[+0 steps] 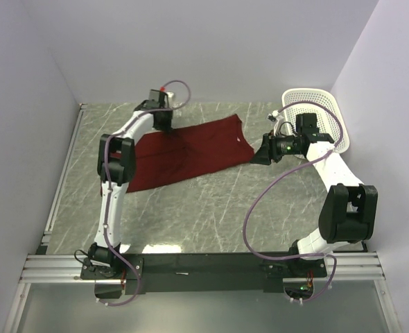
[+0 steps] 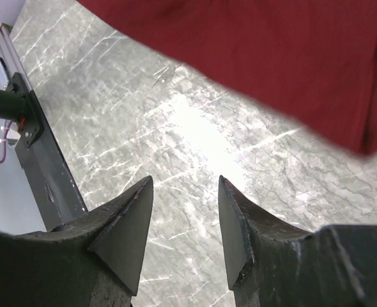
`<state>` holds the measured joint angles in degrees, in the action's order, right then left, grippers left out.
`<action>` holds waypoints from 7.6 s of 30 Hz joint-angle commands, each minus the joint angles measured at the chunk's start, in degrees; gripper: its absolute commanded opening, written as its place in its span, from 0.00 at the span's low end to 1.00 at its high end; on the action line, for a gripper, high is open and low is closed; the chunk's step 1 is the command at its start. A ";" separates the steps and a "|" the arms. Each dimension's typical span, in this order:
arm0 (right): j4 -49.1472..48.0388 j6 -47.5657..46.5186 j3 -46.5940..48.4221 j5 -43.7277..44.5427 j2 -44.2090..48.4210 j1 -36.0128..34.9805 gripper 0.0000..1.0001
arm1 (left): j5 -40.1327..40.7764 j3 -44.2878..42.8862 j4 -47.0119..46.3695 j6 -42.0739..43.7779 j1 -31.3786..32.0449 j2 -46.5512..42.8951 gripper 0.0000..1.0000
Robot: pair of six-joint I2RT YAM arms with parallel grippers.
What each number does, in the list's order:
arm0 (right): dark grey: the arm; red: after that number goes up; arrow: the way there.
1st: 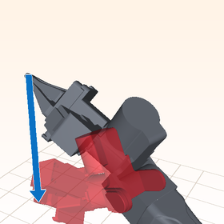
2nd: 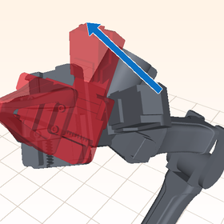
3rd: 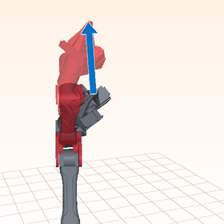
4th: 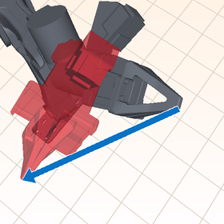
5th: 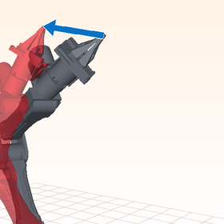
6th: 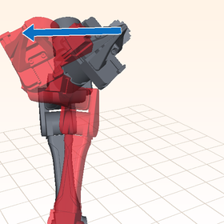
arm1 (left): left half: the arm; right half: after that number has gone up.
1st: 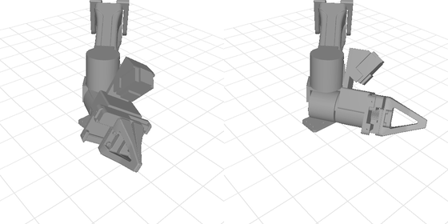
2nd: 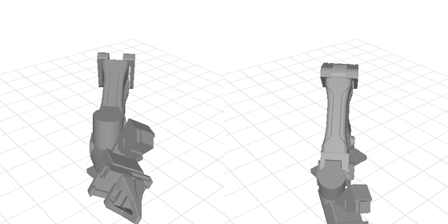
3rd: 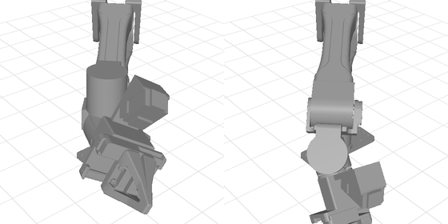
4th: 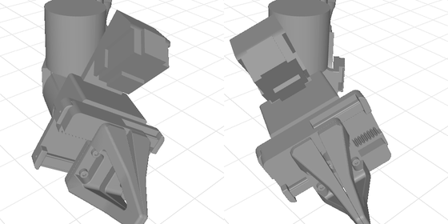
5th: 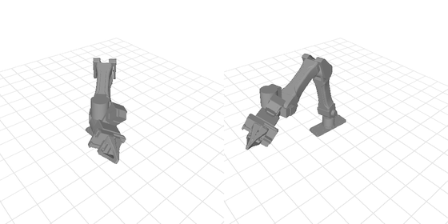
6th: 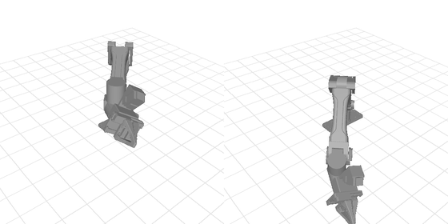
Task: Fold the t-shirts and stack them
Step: Fold the tshirt
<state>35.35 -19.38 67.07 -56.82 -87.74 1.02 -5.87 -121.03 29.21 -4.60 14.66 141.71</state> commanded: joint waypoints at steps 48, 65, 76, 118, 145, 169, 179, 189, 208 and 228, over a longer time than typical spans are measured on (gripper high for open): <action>-21.73 -33.71 38.22 61.91 -45.84 -65.70 0.52 | 25.73 83.06 -15.59 -12.80 -14.13 -112.79 0.99; -22.26 -34.32 38.76 64.38 -49.99 -65.62 0.03 | 25.91 83.50 -16.47 -12.54 -13.34 -113.85 0.99; -22.88 -38.62 11.62 52.70 -30.05 -64.21 0.00 | 23.98 83.68 -16.91 -12.19 -13.34 -113.94 0.99; -7.49 -4.21 -8.62 12.28 21.65 -12.72 0.55 | -14.88 25.45 -9.01 -21.42 -2.00 -21.33 0.72; -14.00 0.66 -15.04 3.21 23.94 -1.28 0.55 | -10.57 7.21 -2.40 -18.34 2.22 -3.10 0.25; -11.54 -2.50 -14.51 2.59 22.01 0.04 0.55 | -7.48 25.94 -14.18 -25.99 -13.60 -14.80 0.17; -2.94 -18.57 -14.68 9.00 19.19 -14.71 0.56 | -7.31 23.91 -17.43 -18.53 -17.02 -26.54 0.63; -6.79 -38.72 -22.86 21.74 19.11 -38.44 0.68 | -16.00 59.57 -40.54 -12.28 -17.29 -64.34 0.88; -9.60 -25.98 -17.85 32.47 3.64 -65.26 0.58 | -20.76 83.32 -15.59 -12.80 -16.06 -108.66 0.91; -10.57 -23.87 -15.56 36.16 -3.22 -70.01 0.45 | -21.20 84.82 -16.20 -12.98 -16.15 -109.89 0.90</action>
<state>26.11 -43.92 50.02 -21.71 -89.60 -68.55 -26.11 -36.21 14.48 -18.13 -1.45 32.45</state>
